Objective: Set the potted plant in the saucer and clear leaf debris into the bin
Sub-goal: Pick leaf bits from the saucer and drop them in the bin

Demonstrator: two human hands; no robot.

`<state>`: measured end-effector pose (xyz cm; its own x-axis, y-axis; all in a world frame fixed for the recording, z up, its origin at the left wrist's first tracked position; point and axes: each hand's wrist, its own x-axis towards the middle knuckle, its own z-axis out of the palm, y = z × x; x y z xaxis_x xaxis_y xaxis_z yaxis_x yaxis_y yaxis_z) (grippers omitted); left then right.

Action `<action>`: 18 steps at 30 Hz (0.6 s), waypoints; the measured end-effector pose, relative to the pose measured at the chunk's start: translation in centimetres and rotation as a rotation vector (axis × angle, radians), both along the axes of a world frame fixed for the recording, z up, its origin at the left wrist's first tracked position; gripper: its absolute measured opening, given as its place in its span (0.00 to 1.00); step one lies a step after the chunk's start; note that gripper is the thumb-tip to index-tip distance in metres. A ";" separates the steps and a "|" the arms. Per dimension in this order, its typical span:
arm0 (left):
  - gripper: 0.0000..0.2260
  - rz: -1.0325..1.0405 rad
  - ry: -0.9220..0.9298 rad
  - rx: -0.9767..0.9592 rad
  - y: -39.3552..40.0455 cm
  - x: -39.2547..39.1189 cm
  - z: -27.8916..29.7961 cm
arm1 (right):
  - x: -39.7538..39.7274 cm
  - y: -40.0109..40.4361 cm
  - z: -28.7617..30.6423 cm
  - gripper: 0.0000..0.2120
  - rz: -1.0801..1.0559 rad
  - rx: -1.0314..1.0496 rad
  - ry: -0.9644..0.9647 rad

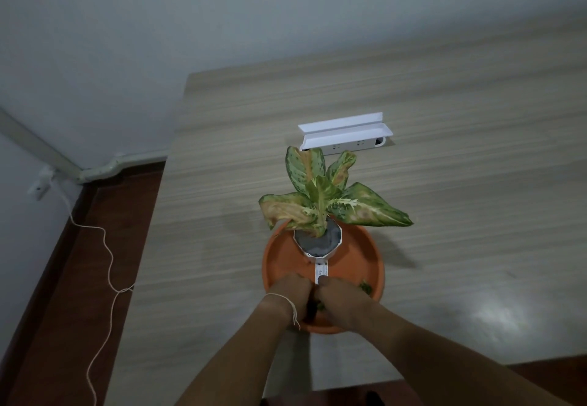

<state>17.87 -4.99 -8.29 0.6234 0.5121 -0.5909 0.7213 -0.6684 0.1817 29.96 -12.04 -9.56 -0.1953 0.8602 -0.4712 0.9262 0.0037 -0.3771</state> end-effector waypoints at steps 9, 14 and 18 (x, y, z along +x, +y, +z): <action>0.10 0.087 -0.080 -0.038 0.4 -0.6 -0.1 | 0.6 0.6 0.4 0.13 -0.152 0.050 0.057; 0.12 0.210 -0.215 -0.049 1.1 -1.0 1.0 | 1.5 0.7 0.3 0.13 -0.299 0.183 0.132; 0.11 0.285 -0.302 -0.024 1.3 -1.3 2.1 | 1.7 0.8 0.7 0.10 -0.314 0.304 0.126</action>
<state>16.60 -3.74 -6.16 0.6057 0.6776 -0.4171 0.7889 -0.4430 0.4260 31.64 -11.21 -8.89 0.0575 0.9825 -0.1771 0.8469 -0.1420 -0.5125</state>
